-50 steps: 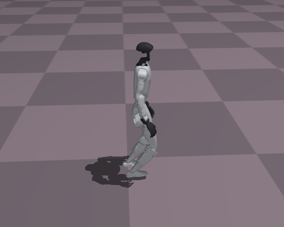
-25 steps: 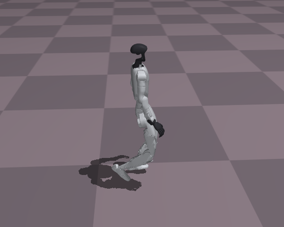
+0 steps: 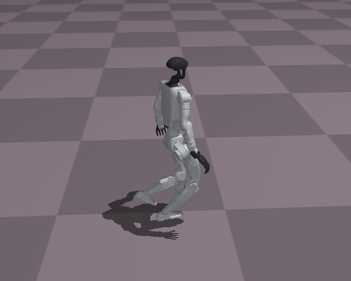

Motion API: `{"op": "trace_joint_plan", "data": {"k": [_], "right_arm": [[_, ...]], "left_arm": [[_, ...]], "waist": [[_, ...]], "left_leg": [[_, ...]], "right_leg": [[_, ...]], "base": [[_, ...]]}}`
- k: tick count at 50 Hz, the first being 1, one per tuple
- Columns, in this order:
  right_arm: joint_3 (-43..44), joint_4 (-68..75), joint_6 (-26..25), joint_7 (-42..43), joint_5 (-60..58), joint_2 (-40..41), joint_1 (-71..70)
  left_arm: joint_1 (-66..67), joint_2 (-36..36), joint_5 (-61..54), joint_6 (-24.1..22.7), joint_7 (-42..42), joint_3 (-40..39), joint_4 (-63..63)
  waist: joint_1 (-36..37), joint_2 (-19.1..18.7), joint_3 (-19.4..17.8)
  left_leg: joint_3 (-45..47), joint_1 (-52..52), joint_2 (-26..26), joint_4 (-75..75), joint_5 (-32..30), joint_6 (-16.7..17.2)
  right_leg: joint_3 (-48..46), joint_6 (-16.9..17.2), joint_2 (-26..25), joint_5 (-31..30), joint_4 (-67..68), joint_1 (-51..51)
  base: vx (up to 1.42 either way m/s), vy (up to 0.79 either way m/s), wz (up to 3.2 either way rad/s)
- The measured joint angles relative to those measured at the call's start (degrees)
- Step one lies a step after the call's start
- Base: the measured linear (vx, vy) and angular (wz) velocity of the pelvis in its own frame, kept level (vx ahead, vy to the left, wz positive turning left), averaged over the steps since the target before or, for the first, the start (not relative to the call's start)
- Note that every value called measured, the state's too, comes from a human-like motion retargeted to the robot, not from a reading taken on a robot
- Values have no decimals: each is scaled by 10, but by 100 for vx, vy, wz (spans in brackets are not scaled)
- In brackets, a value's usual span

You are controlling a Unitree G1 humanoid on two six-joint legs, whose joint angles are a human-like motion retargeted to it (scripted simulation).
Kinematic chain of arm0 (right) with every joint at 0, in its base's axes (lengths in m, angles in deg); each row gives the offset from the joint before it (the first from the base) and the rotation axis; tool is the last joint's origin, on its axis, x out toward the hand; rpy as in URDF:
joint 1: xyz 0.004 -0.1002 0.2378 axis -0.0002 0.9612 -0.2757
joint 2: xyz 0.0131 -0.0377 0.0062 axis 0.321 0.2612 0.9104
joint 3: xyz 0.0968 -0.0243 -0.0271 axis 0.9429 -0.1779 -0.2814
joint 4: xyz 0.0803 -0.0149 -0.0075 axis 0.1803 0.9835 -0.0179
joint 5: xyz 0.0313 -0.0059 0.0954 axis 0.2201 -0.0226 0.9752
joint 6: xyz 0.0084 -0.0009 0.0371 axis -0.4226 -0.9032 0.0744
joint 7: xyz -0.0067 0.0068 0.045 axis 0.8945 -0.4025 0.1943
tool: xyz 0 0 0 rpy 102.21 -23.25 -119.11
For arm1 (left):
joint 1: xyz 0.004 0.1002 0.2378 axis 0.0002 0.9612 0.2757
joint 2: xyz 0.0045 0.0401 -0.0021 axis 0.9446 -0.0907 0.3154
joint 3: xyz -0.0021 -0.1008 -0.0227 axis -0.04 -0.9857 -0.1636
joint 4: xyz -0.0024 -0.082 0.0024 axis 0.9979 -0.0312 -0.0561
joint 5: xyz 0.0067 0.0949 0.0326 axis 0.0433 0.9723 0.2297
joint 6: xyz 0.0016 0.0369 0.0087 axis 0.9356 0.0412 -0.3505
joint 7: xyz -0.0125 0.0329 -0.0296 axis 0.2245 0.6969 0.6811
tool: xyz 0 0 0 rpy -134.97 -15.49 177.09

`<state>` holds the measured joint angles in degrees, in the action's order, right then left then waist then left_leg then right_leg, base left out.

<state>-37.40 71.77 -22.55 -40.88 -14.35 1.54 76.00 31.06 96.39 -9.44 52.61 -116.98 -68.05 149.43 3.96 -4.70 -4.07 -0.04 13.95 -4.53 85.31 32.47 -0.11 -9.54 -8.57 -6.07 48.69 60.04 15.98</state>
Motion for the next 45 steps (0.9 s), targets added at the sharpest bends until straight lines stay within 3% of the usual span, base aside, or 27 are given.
{"op": "trace_joint_plan", "data": {"k": [2,4,8,10,12,15,18,20,24,26,28,31,33,35,40,45], "right_arm": [[15,-12,-5,12,1,9,-12],[24,-32,-6,19,6,18,-13],[11,-67,6,5,9,20,-23],[5,-81,14,-7,15,18,-30],[2,-89,17,-3,17,28,-25],[-5,-81,15,-6,31,45,-29],[-10,-30,16,-17,47,67,-39],[-15,-3,15,-25,57,79,-25],[-26,29,13,-46,88,87,7],[-33,31,15,-51,92,84,23],[-40,25,19,-51,90,79,37],[-46,6,22,-45,81,73,42],[-44,-2,22,-33,77,68,32],[-38,-6,22,-19,78,63,17],[1,-16,27,9,93,57,-12],[31,-16,36,25,111,54,-31]], "left_arm": [[25,22,10,10,-4,-18,18],[54,37,21,18,-6,-30,45],[112,46,29,28,3,-53,104],[140,42,25,33,7,-63,123],[166,28,22,36,4,-62,130],[164,6,13,32,8,-46,122],[86,-22,6,21,3,-16,86],[43,-29,7,8,-9,1,43],[-14,4,7,-19,-39,12,-62],[-32,26,3,-33,-54,7,-105],[-40,42,-3,-42,-68,-2,-132],[-37,46,-13,-39,-73,-14,-135],[-34,33,-12,-31,-65,-9,-112],[-30,18,-1,-22,-52,2,-75],[9,-8,29,-5,-31,17,8],[50,-9,37,6,-38,8,32]], "waist": [[24,20,6],[42,43,15],[56,91,23],[55,113,19],[49,123,16],[33,134,0],[18,141,-17],[4,137,-18],[-9,118,-6],[-10,115,0],[-9,112,5],[-6,79,4],[1,62,5],[12,56,6],[29,54,14],[18,56,23]], "left_leg": [[13,66,7,-30,35,-19],[29,106,34,-123,43,-23],[50,105,123,-364,-4,-9],[47,80,167,-413,-17,-24],[44,72,184,-361,27,-57],[46,14,200,-328,98,-90],[28,-102,208,-417,101,-77],[21,-176,191,-472,90,-58],[-11,-277,135,-520,63,-15],[-21,-298,111,-480,60,-3],[-23,-299,83,-400,44,9],[-10,-239,-4,-203,-22,37],[11,-175,-57,-102,-29,25],[34,-113,-79,-64,10,3],[87,-37,-50,-211,103,-13],[96,-76,10,-397,86,-16]], "right_leg": [[5,31,4,-54,-45,-65],[36,85,5,-148,-85,-121],[60,183,65,-337,-61,-180],[67,199,104,-374,17,-175],[55,173,147,-341,120,-152],[51,108,219,-234,254,-73],[55,73,242,-129,235,20],[50,76,227,-87,161,67],[104,118,120,-83,-31,117],[137,126,78,-97,-49,119],[145,117,49,-110,-19,108],[106,82,-2,-103,-3,71],[83,66,-21,-90,-21,41],[70,64,-27,-90,-60,2],[74,87,-30,-132,-193,-107],[81,99,-16,-129,-270,-188]], "base": [[113,-11,52],[116,-7,48],[113,-4,22],[110,-3,-1],[111,-4,-2],[111,-3,-10],[110,-9,13],[109,-16,63],[102,-23,74],[91,-28,83],[83,-31,88],[72,-31,86],[64,-29,73],[60,-24,67],[52,-14,63],[40,-4,66]]}}
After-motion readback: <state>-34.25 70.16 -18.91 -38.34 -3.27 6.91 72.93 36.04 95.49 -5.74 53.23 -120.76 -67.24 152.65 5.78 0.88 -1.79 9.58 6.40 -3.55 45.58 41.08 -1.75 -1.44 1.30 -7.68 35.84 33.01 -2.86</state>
